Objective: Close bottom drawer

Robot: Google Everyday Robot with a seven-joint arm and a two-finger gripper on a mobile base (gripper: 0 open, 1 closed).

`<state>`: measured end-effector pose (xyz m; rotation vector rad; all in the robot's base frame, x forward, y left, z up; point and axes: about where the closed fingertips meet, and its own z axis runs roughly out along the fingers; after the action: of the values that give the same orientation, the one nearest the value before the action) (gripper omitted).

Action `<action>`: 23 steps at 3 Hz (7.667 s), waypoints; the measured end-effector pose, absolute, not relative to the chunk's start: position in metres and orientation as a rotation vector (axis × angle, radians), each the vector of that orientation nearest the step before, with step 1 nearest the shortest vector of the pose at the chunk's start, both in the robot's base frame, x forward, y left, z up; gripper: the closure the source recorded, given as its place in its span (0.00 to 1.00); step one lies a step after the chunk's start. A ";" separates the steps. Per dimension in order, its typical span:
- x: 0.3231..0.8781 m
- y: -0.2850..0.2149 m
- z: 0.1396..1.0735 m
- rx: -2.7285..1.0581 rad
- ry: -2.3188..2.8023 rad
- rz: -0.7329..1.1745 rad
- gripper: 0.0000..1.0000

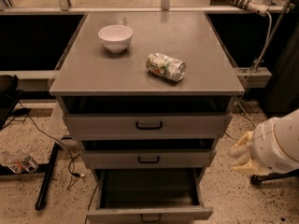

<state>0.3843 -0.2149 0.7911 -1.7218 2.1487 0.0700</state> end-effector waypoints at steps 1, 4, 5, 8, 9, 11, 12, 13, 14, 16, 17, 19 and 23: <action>0.385 -0.215 0.789 -1.721 2.142 0.058 0.89; 0.386 -0.218 0.725 -1.669 2.208 0.102 1.00; 0.392 -0.234 0.653 -1.588 2.246 0.156 1.00; 0.396 -0.227 0.530 -1.488 2.327 0.275 1.00; 0.403 -0.218 0.483 -1.443 2.382 0.276 1.00; 0.419 -0.208 0.413 -1.371 2.409 0.220 1.00; 0.421 -0.211 0.376 -1.325 2.386 0.246 1.00; 0.417 -0.208 0.366 -1.325 2.393 0.263 1.00; 0.410 -0.201 0.334 -1.300 2.407 0.289 1.00; 0.410 -0.205 0.273 -1.193 2.389 0.328 1.00; 0.414 -0.211 0.258 -1.143 2.351 0.357 1.00; 0.415 -0.228 0.230 -0.997 2.277 0.452 1.00; 0.427 -0.212 0.192 -1.011 2.317 0.490 1.00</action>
Offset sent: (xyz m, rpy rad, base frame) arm 0.0007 -0.0003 -0.0031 -0.0020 -0.0115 0.0005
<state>0.4267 -0.2121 0.1915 -1.0111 2.3168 0.4899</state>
